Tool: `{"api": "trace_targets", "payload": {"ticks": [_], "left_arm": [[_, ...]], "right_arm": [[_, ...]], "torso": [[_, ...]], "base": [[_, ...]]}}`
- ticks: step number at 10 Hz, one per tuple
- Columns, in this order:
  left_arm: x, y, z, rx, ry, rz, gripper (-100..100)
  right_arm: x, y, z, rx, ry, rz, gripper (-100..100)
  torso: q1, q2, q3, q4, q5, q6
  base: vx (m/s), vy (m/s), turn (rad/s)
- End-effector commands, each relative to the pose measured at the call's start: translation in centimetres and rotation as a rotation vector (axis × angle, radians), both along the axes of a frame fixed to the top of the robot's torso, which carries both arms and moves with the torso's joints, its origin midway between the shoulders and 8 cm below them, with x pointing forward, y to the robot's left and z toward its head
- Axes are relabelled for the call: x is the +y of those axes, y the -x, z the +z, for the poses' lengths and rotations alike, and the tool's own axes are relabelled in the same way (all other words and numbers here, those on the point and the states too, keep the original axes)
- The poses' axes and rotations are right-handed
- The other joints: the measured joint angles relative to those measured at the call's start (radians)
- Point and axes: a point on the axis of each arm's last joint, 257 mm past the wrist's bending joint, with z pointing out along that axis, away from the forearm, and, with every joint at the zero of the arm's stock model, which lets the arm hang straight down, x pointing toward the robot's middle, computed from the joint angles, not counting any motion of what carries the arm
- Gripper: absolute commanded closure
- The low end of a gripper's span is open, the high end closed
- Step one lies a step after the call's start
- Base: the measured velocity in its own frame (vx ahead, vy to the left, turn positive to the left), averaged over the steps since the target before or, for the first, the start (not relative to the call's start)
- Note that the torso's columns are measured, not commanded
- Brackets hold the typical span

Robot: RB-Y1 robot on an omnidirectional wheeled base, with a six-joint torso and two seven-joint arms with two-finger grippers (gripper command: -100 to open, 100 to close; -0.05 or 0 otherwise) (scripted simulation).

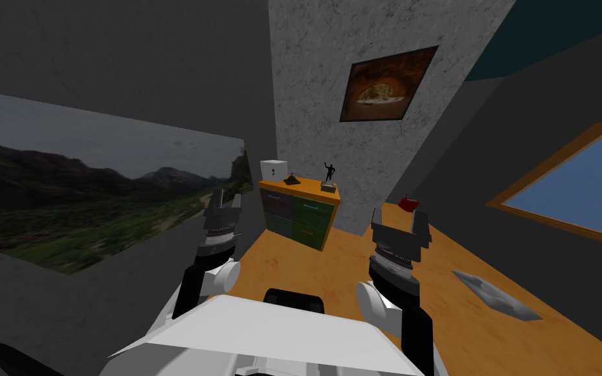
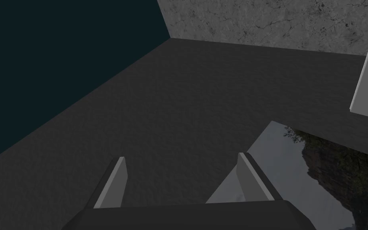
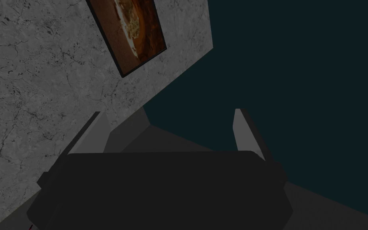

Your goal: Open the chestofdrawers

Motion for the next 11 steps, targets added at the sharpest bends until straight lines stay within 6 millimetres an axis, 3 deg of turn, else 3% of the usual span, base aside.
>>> {"api": "trace_targets", "payload": {"ticks": [1, 9, 10, 11], "left_arm": [[0.0, 0.0, 0.0, 0.0, 0.0, 0.0, 0], [0.0, 0.01, 0.01, 0.0, 0.0, 0.0, 0], [-0.46, -0.39, -0.28, 0.014, -0.032, -0.015, -100], [-0.77, -0.75, -0.59, 0.026, -0.053, -0.026, -100]], "right_arm": [[0.0, 0.0, 0.0, 0.0, 0.0, 0.0, 0], [0.0, 0.01, 0.01, 0.0, 0.0, 0.0, 0], [0.0, 0.01, 0.01, 0.0, 0.0, 0.0, 0], [0.0, 0.0, 0.0, 0.0, 0.0, 0.0, 0]], "torso": [[0.0, 0.04, -0.082, 0.041, 0.0, 0.0], [0.0, 0.618, -1.234, 0.617, 0.0, 0.0], [0.0, 0.691, -1.382, 0.691, 0.0, 0.0], [0.0, 0.724, -1.451, 0.724, 0.0, 0.0]], "base": [[0.0, 0.0, 0.0], [0.0, 0.0, 0.0], [0.019, -0.006, -0.015], [0.035, -0.017, -0.022]]}}
